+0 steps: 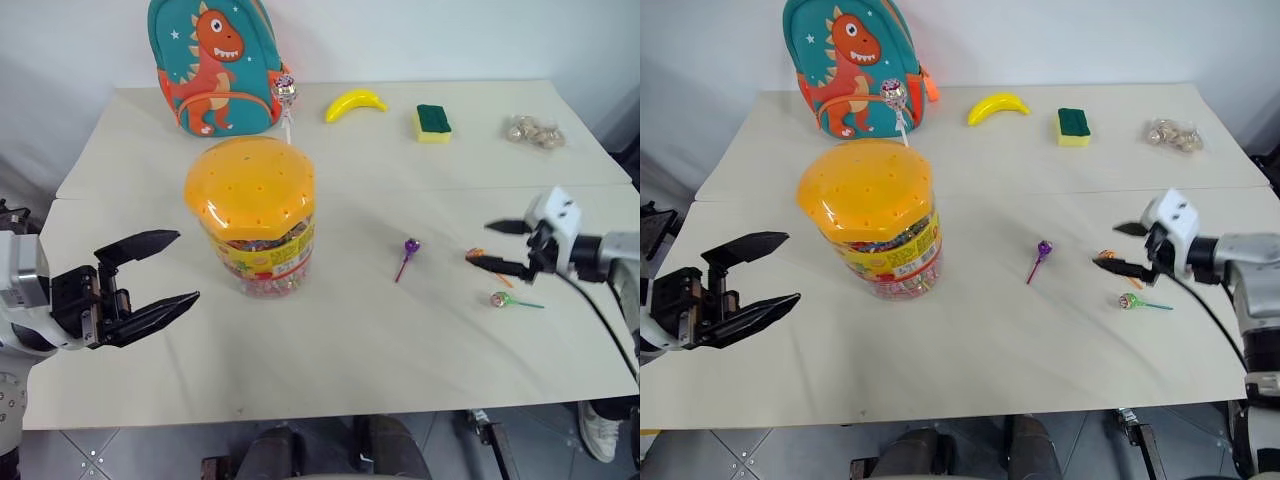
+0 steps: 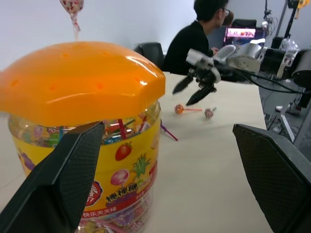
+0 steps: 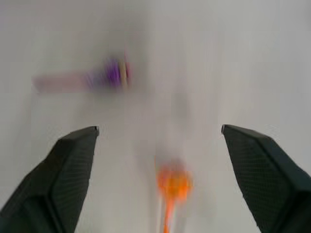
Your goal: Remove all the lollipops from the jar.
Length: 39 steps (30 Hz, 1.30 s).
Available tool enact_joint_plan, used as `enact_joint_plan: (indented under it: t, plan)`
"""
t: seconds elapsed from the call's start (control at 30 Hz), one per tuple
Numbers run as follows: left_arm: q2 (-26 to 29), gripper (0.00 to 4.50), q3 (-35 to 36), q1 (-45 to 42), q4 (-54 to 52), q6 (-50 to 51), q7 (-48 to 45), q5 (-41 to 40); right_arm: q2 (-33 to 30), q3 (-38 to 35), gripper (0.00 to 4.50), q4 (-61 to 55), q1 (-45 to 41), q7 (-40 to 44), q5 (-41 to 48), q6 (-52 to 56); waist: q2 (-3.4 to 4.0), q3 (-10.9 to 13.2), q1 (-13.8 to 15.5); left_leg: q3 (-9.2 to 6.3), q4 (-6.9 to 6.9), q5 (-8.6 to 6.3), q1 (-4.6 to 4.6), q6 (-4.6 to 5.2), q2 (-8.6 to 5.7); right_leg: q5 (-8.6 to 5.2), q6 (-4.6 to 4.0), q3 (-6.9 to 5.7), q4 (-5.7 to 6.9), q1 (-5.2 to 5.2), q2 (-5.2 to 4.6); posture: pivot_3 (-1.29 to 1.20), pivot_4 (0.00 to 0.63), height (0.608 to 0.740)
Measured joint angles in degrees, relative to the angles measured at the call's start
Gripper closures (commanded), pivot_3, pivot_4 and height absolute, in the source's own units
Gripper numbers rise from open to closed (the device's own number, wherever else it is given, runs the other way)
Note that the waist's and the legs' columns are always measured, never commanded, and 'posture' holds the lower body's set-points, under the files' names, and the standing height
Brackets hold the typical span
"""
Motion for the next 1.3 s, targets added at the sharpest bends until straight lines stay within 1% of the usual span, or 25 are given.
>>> enact_joint_plan:
  t: [0.07,0.13,0.23,0.37,0.43,0.6,0.7,0.8,0.9,0.97,1.13,1.17,1.3]
  plan:
    - [-0.93,0.0,1.17,0.0,0.15,0.36,1.26,-1.42,4.2,-1.06,0.45,-4.57,-4.44,0.02,5.16,3.88,0.0,0.0,-0.58,-0.08,0.0,-0.01,0.01,-0.03,0.05,0.0,-0.03,-0.04,0.03,0.01,0.01,0.0,0.15,0.74]
    - [-2.55,0.0,1.93,-0.72,0.33,0.55,3.39,-3.39,10.88,-0.18,0.45,-9.63,-8.54,-2.11,9.81,9.21,-0.01,0.0,-0.81,-0.14,-0.01,-0.01,-0.01,-0.06,0.08,0.01,-0.07,-0.07,0.06,-0.01,0.03,0.0,0.15,0.74]
    - [-3.37,0.0,2.99,-1.65,0.63,0.56,5.82,-4.45,17.94,2.77,0.45,-12.01,-13.09,-5.9,12.1,14.83,0.0,0.0,-0.73,-0.18,0.0,-0.01,-0.09,-0.06,0.06,0.01,-0.08,-0.1,0.06,-0.08,0.02,0.0,0.15,0.74]
    - [-4.27,0.0,4.15,-1.71,2.12,0.35,7.53,-4.49,26.56,4.97,0.45,-10.28,-21.24,-13.23,12.11,19.11,-0.01,-0.01,-0.55,-0.33,0.0,0.01,-0.16,-0.02,-0.09,0.01,-0.07,-0.21,0.09,-0.1,-0.06,0.0,0.15,0.74]
    - [-4.61,0.0,4.12,-1.45,2.16,0.33,7.62,-4.45,29.3,5.26,0.45,-9.41,-24.18,-15.69,11.86,19.8,-0.09,-0.05,-0.53,-0.46,0.0,0.01,-0.2,-0.02,-0.12,0.01,-0.07,-0.28,0.09,-0.1,-0.06,0.0,0.15,0.74]
    - [-4.68,0.0,4.06,-0.55,2.05,0.11,7.61,-4.29,36.08,8.0,0.45,-4.47,-28.55,-20.67,8.11,19.55,-0.11,-0.07,-1.0,-0.42,-0.03,0.01,-0.2,-0.01,-0.15,0.01,-0.07,-0.26,0.11,-0.14,0.01,0.0,0.15,0.74]
    - [-5.04,0.0,4.07,-0.05,1.78,-0.25,7.64,-4.19,39.11,9.7,0.45,-2.62,-29.59,-22.32,6.49,19.62,-0.11,-0.07,-1.13,-0.4,-0.03,0.01,-0.2,-0.03,-0.11,0.0,-0.09,-0.25,0.2,-0.19,0.06,0.0,0.15,0.74]
    - [-5.63,0.0,4.06,0.81,1.63,-0.37,7.71,-4.18,41.04,9.86,0.99,-1.83,-30.91,-22.54,6.18,20.07,-0.11,-0.07,-1.08,-0.38,-0.01,0.02,-0.2,-0.02,-0.13,0.0,-0.09,-0.24,0.24,-0.19,0.06,0.0,0.15,0.74]
    - [-6.04,0.0,4.05,0.94,1.01,-0.75,7.82,-4.16,42.2,9.95,2.0,-1.78,-32.06,-22.56,5.98,20.16,-0.13,-0.08,-0.96,-0.38,0.0,0.02,-0.19,-0.02,-0.15,0.0,-0.09,-0.24,0.3,-0.19,0.06,0.0,0.15,0.74]
    - [-6.14,0.0,4.05,1.18,0.26,-0.93,7.89,-4.15,42.39,9.91,2.59,-1.51,-32.06,-22.56,5.85,20.16,-0.13,-0.08,-0.94,-0.39,-0.01,0.02,-0.19,-0.02,-0.17,0.0,-0.09,-0.22,0.3,-0.19,0.05,0.0,0.15,0.74]
    - [-6.14,0.0,4.03,1.06,0.23,-1.47,7.86,-4.07,41.5,9.11,4.26,-0.22,-32.09,-21.68,5.59,18.71,-0.13,-0.07,-1.12,-0.38,-0.04,0.02,-0.19,-0.02,-0.16,0.0,-0.09,-0.21,0.3,-0.24,0.06,0.0,0.15,0.74]
    - [-6.14,0.0,3.96,0.8,0.3,-1.51,7.81,-4.05,41.05,8.74,4.48,0.12,-32.22,-20.98,5.62,18.1,-0.13,-0.07,-1.12,-0.38,-0.04,0.02,-0.2,-0.02,-0.16,0.0,-0.09,-0.21,0.3,-0.25,0.07,0.0,0.15,0.74]
    - [-6.02,0.0,3.0,-0.59,0.46,-1.56,7.52,-3.98,38.98,5.51,4.48,2.18,-35.52,-17.99,6.89,15.84,-0.12,-0.07,-1.07,-0.35,-0.04,0.02,-0.23,-0.02,-0.18,0.0,-0.09,-0.21,0.31,-0.27,0.1,0.0,0.15,0.74]
